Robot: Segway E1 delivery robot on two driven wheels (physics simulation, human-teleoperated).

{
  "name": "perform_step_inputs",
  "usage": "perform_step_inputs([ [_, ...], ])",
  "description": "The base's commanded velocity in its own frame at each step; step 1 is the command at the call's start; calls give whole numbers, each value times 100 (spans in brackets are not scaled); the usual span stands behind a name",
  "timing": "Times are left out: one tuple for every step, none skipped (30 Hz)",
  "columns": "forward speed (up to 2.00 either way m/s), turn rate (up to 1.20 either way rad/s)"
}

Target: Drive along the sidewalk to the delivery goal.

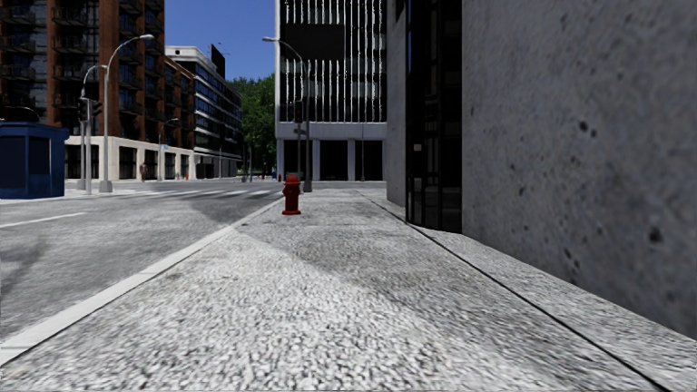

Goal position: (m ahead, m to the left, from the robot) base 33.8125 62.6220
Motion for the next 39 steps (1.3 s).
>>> perform_step_inputs([
  [200, 0],
  [200, 0],
  [200, 0],
  [200, 0],
  [200, 0],
  [200, 0],
  [197, 0],
  [196, 0],
  [200, 0],
  [200, 0],
  [200, 0],
  [200, 0],
  [200, 0],
  [200, 0],
  [200, 0],
  [200, 7],
  [200, 10],
  [200, 10],
  [200, 11],
  [200, 11],
  [200, 11],
  [200, 11],
  [200, 11],
  [200, 11],
  [200, 11],
  [200, 11],
  [200, 11],
  [200, 11],
  [200, 11],
  [200, 11],
  [200, 9],
  [200, 0],
  [200, 0],
  [200, 0],
  [200, 0],
  [200, 0],
  [200, 0],
  [200, 0],
  [200, 0],
])
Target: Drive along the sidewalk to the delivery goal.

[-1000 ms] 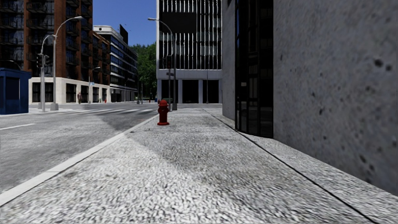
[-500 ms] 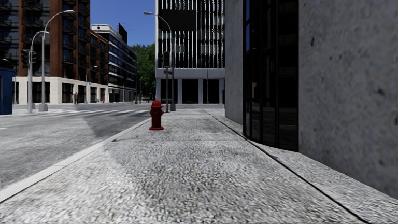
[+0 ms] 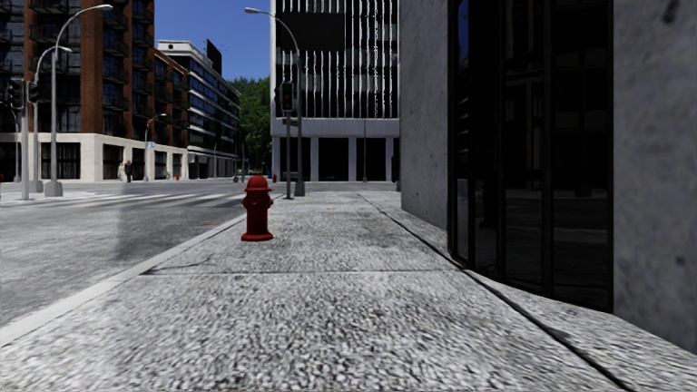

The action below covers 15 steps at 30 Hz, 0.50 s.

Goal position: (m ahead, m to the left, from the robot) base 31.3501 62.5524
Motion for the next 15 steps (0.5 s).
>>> perform_step_inputs([
  [200, 0],
  [200, 0],
  [200, 0],
  [200, 0],
  [200, 0],
  [200, 0],
  [200, 0],
  [200, 0],
  [200, 0],
  [200, 0],
  [200, 0],
  [200, 0],
  [200, 0],
  [200, 0],
  [200, 0],
])
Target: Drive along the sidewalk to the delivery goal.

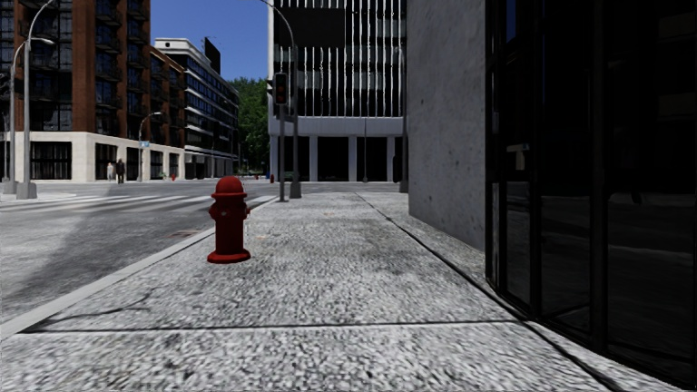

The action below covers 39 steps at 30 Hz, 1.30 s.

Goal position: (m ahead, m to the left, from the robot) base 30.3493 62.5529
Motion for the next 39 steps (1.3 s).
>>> perform_step_inputs([
  [200, 0],
  [200, 0],
  [200, 0],
  [200, 0],
  [200, 0],
  [200, 3],
  [200, 7],
  [200, 22],
  [200, 26],
  [200, 28],
  [200, 28],
  [200, 28],
  [200, 14],
  [200, 4],
  [200, 0],
  [200, 0],
  [200, 0],
  [200, 0],
  [200, 0],
  [200, 0],
  [200, 0],
  [200, 0],
  [200, 0],
  [200, 0],
  [200, 0],
  [200, 0],
  [200, 0],
  [200, 0],
  [200, 0],
  [200, 0],
  [200, 0],
  [200, 0],
  [200, 0],
  [200, 0],
  [200, 0],
  [200, 0],
  [200, 0],
  [200, 0],
  [200, 0],
])
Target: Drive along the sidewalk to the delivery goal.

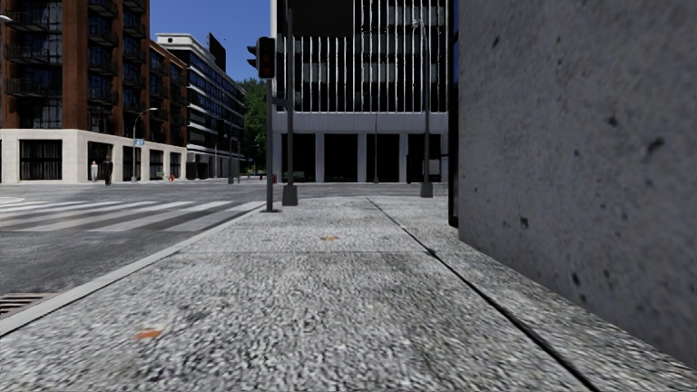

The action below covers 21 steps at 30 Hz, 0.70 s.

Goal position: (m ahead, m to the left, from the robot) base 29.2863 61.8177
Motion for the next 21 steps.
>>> perform_step_inputs([
  [200, 0],
  [200, 0],
  [200, 0],
  [200, 0],
  [200, 0],
  [200, 0],
  [200, 0],
  [200, 0],
  [200, 0],
  [200, 0],
  [200, 0],
  [200, 0],
  [200, 0],
  [200, 0],
  [200, 0],
  [200, 0],
  [200, 0],
  [200, 0],
  [200, 0],
  [200, 0],
  [200, 0],
])
